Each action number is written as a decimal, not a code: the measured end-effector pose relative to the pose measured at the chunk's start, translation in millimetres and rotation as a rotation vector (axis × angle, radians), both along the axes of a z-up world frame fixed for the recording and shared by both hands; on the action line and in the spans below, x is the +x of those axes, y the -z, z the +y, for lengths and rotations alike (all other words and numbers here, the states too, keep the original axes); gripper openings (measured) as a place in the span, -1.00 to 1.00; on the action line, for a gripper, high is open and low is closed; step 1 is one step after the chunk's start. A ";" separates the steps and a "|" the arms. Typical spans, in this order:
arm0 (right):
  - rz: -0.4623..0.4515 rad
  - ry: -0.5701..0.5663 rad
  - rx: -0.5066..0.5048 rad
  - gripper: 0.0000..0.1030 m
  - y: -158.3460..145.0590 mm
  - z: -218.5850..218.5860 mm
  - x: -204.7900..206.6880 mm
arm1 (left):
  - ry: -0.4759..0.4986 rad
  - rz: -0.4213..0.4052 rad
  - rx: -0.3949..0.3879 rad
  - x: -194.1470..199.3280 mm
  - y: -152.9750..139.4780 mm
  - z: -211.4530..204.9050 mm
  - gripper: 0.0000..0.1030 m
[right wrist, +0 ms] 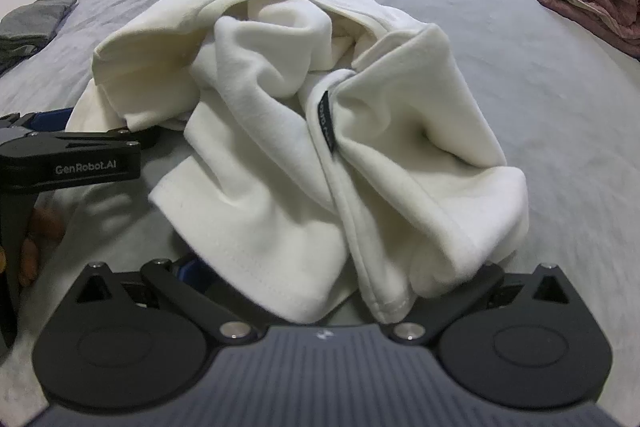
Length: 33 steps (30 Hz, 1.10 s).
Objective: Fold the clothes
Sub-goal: 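Reach both grippers toward the crumpled white shirt and close on its fabric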
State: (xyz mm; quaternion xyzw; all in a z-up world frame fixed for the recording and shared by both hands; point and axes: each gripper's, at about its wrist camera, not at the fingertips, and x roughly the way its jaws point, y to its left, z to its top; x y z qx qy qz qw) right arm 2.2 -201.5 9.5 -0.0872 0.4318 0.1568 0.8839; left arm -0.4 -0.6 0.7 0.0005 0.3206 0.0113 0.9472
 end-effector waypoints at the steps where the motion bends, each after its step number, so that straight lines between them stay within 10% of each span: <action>1: 0.001 0.000 0.003 1.00 -0.6 -0.5 0.2 | 0.000 0.001 0.000 -0.3 -0.6 -0.5 0.99; 18: 0.055 0.030 0.009 1.00 0.2 -6.0 1.1 | 0.012 0.070 0.025 -2.6 -34.1 10.6 0.99; 33: -0.006 0.032 0.167 1.00 -55.5 -68.6 7.6 | 0.156 0.010 0.217 0.0 -58.9 -22.1 0.99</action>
